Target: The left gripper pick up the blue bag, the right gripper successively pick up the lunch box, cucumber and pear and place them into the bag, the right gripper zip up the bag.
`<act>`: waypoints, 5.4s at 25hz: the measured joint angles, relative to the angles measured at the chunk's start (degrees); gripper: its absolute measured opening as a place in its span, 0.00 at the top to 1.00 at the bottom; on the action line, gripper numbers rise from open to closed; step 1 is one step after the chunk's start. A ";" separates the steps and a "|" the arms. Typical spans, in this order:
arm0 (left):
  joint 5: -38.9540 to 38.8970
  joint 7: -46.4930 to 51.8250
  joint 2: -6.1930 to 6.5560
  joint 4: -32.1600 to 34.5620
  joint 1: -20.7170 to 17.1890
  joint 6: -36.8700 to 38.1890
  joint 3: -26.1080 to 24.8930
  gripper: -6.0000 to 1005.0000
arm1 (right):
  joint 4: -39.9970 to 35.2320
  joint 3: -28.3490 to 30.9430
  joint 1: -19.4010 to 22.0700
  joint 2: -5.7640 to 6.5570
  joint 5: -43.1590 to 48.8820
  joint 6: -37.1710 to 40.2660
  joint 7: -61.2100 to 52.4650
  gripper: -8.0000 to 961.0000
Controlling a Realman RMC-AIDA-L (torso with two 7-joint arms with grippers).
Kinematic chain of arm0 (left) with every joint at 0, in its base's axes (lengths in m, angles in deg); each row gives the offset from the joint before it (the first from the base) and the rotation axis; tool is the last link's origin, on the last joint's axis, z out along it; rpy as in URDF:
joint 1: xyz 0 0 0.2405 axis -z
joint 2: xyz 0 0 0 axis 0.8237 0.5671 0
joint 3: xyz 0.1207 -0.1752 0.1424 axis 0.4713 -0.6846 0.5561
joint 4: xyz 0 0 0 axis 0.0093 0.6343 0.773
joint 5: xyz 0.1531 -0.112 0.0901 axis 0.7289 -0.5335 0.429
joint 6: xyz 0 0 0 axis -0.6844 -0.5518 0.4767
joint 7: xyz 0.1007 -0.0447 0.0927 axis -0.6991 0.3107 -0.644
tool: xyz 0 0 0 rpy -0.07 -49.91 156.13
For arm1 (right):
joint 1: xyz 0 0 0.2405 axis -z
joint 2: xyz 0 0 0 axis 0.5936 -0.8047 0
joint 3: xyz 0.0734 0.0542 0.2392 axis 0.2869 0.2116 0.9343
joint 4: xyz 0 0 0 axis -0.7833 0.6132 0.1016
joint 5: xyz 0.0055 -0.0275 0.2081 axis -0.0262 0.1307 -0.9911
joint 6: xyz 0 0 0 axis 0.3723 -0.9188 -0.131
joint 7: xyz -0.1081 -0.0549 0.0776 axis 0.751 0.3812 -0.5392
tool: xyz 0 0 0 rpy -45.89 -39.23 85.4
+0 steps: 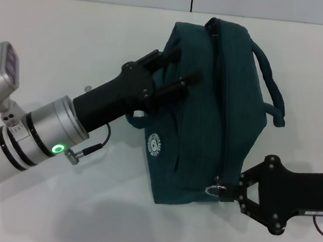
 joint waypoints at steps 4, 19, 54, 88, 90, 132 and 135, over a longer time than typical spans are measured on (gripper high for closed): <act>-0.72 0.72 -0.05 0.08 -0.90 0.56 0.00 0.22 | 0.00 0.08 0.99 0.10 -1.88 1.08 5.08 0.97; -4.50 0.82 0.34 -4.29 -7.63 9.52 -0.11 0.22 | -0.47 0.11 0.97 0.01 -9.25 0.39 11.94 0.97; 12.05 -9.49 0.00 2.10 -11.00 -5.88 -1.16 0.23 | 2.99 -1.13 -3.05 -0.53 -18.45 -0.07 18.37 0.97; 13.02 -7.62 0.49 -6.90 -11.14 1.71 -1.21 0.92 | 7.55 -1.78 -1.59 -0.52 -37.58 -3.20 21.34 0.98; 12.99 -7.51 0.55 -7.24 -11.35 2.03 -1.18 0.92 | 8.88 -2.05 -1.32 -0.52 -40.32 -3.12 23.69 0.97; 5.27 -17.85 -0.50 4.99 -8.72 0.29 -2.38 0.21 | 9.93 -6.49 -1.17 -0.51 -42.50 -1.01 26.27 0.98; 5.48 -18.04 -0.45 5.00 -8.53 0.10 -2.36 0.37 | 10.10 -6.46 -1.15 -0.51 -42.52 -0.55 26.29 0.98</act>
